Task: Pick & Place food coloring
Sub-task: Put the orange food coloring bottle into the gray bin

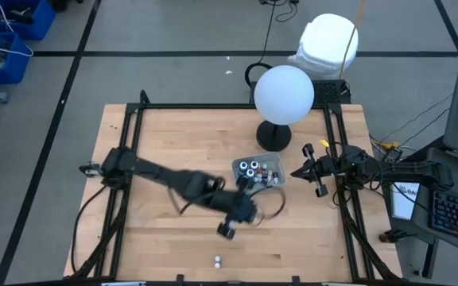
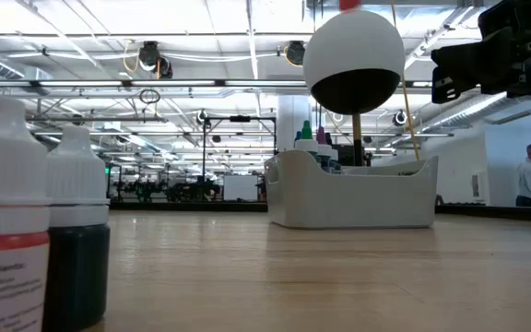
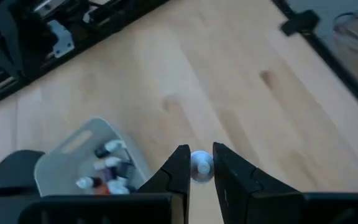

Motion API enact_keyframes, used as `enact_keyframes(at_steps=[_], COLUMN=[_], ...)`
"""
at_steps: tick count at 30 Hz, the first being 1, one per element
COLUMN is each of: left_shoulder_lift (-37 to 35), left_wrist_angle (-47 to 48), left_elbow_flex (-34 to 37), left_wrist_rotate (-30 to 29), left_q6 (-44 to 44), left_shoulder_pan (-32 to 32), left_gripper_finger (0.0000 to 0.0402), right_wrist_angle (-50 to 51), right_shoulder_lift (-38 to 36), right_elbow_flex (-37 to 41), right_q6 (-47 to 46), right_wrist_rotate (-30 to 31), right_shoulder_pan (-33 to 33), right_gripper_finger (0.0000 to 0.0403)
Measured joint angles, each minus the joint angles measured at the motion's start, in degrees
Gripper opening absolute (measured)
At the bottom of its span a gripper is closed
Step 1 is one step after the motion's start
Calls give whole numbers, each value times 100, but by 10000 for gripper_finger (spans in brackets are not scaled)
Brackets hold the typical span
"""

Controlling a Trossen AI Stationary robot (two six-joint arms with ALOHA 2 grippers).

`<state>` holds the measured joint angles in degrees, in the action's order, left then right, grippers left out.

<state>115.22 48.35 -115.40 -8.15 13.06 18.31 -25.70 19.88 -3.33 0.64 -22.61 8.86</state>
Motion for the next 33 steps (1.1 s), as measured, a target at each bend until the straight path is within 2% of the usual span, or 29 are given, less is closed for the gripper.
enact_keyframes(at_steps=[6,11,23,33], left_shoulder_lift=[974,1741,2235,2552], left_wrist_angle=[-47,-269,-697,-830], left_elbow_flex=[-1025,-1656,-1635,-1614], left_wrist_rotate=[308,112,268,302], left_q6=[803,1142,1522,1664], left_shoulder_pan=[-621,-1124,-1973,-2117], left_gripper_finger=[51,51,51,51], right_wrist_angle=[-315,-365,-503,-575], right_shoulder_lift=[2,2,-2,-11], right_elbow_flex=[2,2,2,2], right_q6=[0,0,223,222], right_wrist_rotate=[0,-2,-2,-13], right_shoulder_pan=[0,-2,0,0], right_gripper_finger=[0,0,0,0])
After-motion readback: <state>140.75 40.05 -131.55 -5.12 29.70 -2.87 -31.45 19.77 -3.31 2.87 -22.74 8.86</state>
